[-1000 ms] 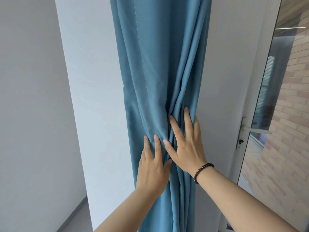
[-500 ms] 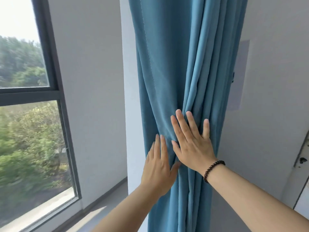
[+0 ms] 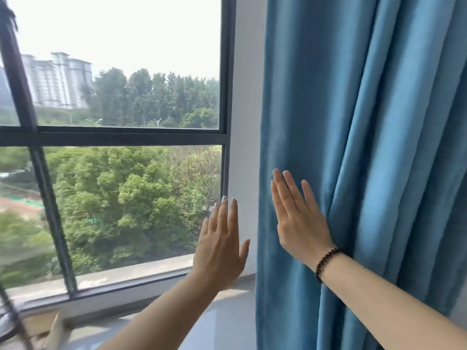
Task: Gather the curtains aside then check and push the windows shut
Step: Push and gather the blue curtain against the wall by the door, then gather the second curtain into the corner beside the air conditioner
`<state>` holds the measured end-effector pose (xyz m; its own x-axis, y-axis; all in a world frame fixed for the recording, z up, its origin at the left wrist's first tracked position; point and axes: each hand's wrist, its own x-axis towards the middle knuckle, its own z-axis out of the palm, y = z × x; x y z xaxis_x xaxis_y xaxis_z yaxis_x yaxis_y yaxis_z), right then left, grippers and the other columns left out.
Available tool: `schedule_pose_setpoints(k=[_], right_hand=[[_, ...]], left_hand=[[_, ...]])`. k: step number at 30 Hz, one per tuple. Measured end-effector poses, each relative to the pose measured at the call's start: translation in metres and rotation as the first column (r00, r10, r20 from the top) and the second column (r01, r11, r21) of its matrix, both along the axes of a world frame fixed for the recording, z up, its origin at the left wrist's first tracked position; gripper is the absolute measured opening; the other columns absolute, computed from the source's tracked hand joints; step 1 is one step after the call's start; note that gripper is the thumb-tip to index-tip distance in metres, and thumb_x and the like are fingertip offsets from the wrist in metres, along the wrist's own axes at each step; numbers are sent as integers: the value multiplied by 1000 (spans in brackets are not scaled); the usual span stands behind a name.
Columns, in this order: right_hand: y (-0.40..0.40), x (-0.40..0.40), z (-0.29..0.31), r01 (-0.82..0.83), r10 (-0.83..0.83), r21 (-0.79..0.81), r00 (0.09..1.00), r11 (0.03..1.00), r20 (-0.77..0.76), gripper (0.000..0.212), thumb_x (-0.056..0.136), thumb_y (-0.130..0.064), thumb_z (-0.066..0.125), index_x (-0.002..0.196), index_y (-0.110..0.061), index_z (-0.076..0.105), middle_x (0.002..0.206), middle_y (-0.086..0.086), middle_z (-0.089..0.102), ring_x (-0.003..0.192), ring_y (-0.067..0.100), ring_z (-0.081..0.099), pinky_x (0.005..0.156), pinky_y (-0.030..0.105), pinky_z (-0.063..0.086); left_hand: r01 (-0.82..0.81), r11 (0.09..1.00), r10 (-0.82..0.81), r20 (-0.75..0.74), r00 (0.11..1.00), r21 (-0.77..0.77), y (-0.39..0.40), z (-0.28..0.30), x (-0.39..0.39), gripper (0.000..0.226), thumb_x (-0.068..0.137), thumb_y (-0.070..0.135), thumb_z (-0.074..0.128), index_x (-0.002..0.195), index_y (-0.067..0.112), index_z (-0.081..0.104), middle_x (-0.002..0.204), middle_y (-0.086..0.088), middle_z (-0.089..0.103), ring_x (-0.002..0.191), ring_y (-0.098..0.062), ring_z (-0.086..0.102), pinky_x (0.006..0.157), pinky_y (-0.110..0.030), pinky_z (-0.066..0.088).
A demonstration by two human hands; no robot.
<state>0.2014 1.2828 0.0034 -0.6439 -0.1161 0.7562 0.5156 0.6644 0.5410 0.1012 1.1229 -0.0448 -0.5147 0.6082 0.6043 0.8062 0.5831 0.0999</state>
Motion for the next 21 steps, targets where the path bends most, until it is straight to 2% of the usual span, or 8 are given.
schedule_pose_setpoints(k=[2, 4, 6, 9, 11, 13, 18, 21], right_hand=[[-26, -19, 3, -118, 124, -106, 991, 987, 45, 62, 86, -11, 27, 146, 6, 24, 157, 24, 14, 146, 37, 13, 117, 54, 14], [-54, -36, 5, -205, 225, -197, 970, 959, 86, 59, 85, -18, 33, 140, 4, 35, 152, 26, 27, 141, 39, 27, 112, 55, 26], [-85, -52, 9, -292, 331, -267, 936, 918, 117, 54, 83, -21, 39, 132, 0, 47, 143, 23, 43, 131, 38, 44, 104, 52, 39], [-135, -72, 15, -403, 471, -381, 876, 832, 104, 43, 82, -20, 44, 118, -2, 59, 126, 20, 59, 105, 33, 62, 80, 43, 55], [-166, -84, 18, -459, 543, -437, 836, 774, 83, 36, 81, -17, 56, 112, -1, 61, 120, 19, 62, 96, 31, 66, 68, 40, 58], [-202, -98, 20, -505, 605, -472, 792, 723, 78, 36, 78, -15, 67, 110, 0, 62, 119, 20, 62, 91, 31, 67, 64, 40, 59], [-300, -129, 19, -591, 737, -566, 674, 575, 46, 39, 80, -19, 68, 114, 0, 61, 122, 21, 61, 96, 32, 67, 69, 39, 59], [-370, -143, 18, -654, 821, -596, 570, 466, 17, 37, 85, -24, 62, 114, -1, 61, 122, 21, 61, 99, 31, 66, 73, 41, 59]], left_hand=[[-69, 997, 69, 1, 998, -20, -32, 5, -7, 83, 95, 51, 32, 152, 9, -12, 161, -15, -1, 148, -32, 5, 118, -46, 19], [-122, 992, 122, 6, 992, -8, -64, 11, -12, 83, 95, 49, 36, 152, 10, -12, 161, -14, 3, 148, -31, 9, 118, -45, 21], [-175, 985, 175, 7, 985, -1, -99, 17, -15, 81, 95, 48, 38, 152, 10, -5, 159, -14, 18, 143, -30, 26, 114, -42, 31], [-267, 964, 268, 30, 963, -7, -156, 24, -18, 73, 97, 45, 38, 152, 11, 4, 146, -9, 43, 119, -25, 55, 93, -35, 49], [-346, 938, 346, 44, 937, -7, -194, 27, -18, 67, 98, 44, 36, 152, 14, 9, 138, -6, 51, 106, -23, 61, 82, -33, 52], [-423, 906, 423, 48, 905, -3, -240, 29, -20, 64, 98, 43, 35, 151, 15, 14, 133, -3, 54, 102, -22, 62, 79, -33, 53], [-577, 817, 577, 42, 816, -12, -356, 30, -21, 60, 97, 43, 35, 149, 16, 22, 128, -3, 57, 102, -21, 63, 78, -31, 52], [-628, 778, 626, 57, 778, 12, -421, 33, -20, 59, 97, 42, 37, 149, 16, 26, 129, -2, 58, 100, -21, 64, 78, -32, 54]])
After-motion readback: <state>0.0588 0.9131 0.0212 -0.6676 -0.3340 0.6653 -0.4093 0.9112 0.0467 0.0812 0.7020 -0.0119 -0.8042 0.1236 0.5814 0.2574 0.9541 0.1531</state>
